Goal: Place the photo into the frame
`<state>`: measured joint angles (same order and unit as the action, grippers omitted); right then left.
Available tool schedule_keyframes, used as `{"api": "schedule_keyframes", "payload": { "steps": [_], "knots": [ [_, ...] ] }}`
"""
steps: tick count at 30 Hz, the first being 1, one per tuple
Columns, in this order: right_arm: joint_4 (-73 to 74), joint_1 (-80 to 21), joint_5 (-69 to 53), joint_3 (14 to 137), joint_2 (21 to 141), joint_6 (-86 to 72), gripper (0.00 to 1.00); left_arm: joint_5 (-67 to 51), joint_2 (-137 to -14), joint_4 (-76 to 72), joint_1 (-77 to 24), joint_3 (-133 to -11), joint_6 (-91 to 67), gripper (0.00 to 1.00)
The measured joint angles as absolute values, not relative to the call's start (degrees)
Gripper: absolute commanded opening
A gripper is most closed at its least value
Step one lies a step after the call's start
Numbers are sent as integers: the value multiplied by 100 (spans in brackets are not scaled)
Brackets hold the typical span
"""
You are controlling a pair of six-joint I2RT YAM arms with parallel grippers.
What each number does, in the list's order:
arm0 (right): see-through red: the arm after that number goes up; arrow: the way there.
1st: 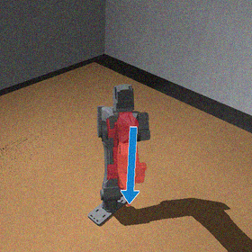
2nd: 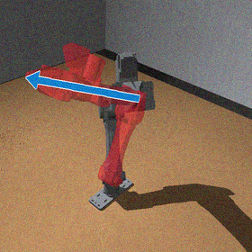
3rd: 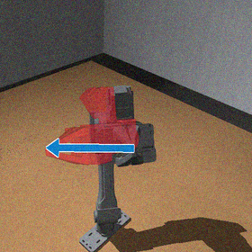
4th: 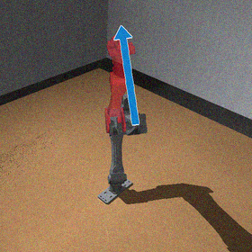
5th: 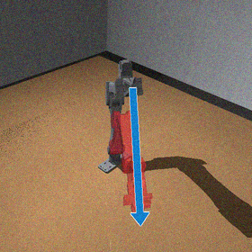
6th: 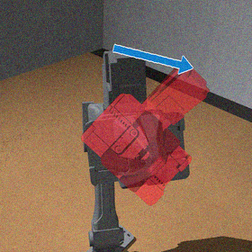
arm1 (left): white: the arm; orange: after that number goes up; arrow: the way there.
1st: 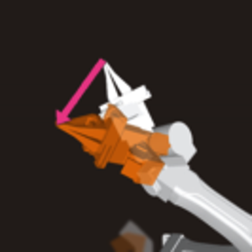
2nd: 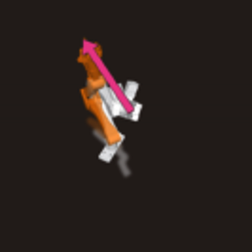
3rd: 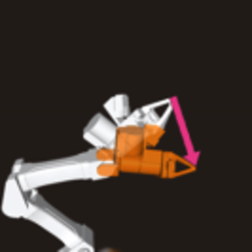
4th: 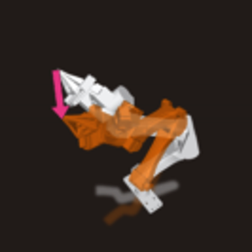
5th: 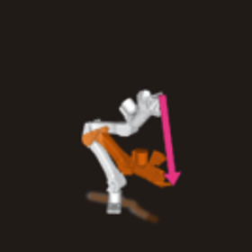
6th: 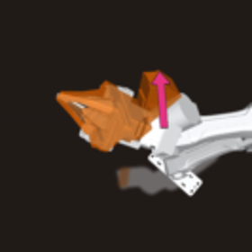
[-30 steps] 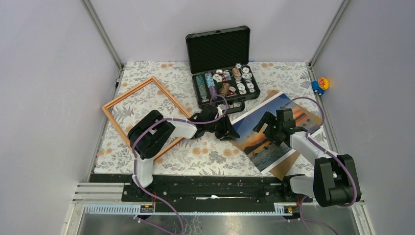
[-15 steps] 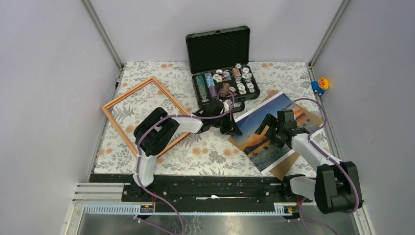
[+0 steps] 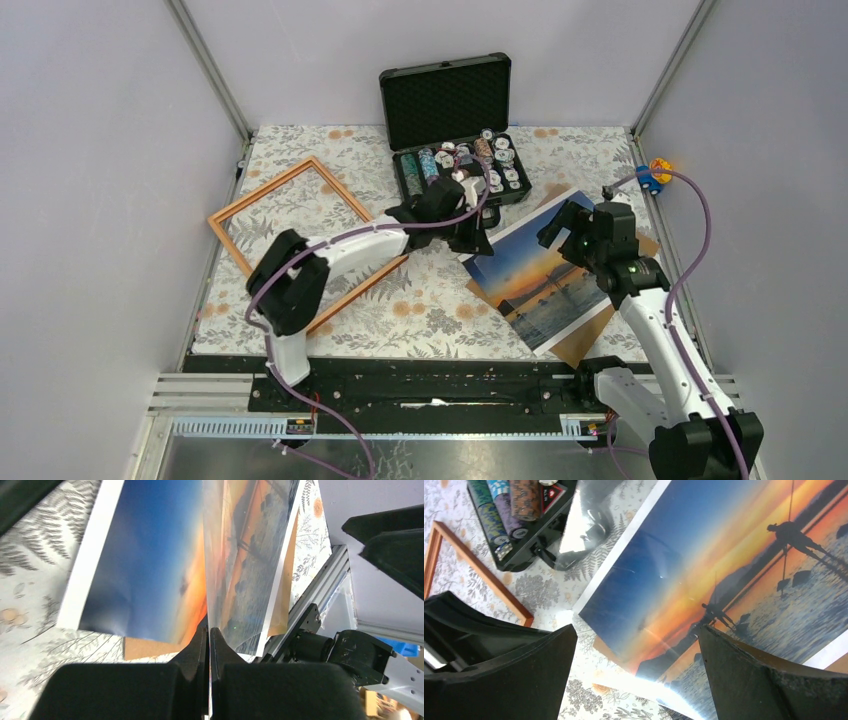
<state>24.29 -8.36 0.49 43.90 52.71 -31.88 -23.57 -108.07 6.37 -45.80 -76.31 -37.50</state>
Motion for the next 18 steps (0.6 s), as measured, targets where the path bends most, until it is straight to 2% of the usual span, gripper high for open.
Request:
{"api": "schedule_keyframes", "payload": {
  "steps": [8,15,18],
  "knots": [
    [2528,-836,-742,4447,5194,-3070,99,-1712,-9557,1378,-4167,-7430,-3498,0],
    [2123,-836,-1868,3859,5325,-3345,100,-1466,-8068,1221,-2853,-5708,-4029,0],
    [1743,-836,-2209,3476,5360,-3544,100,-1247,-7428,1227,-2580,-5146,-4202,0]
  ]
}}
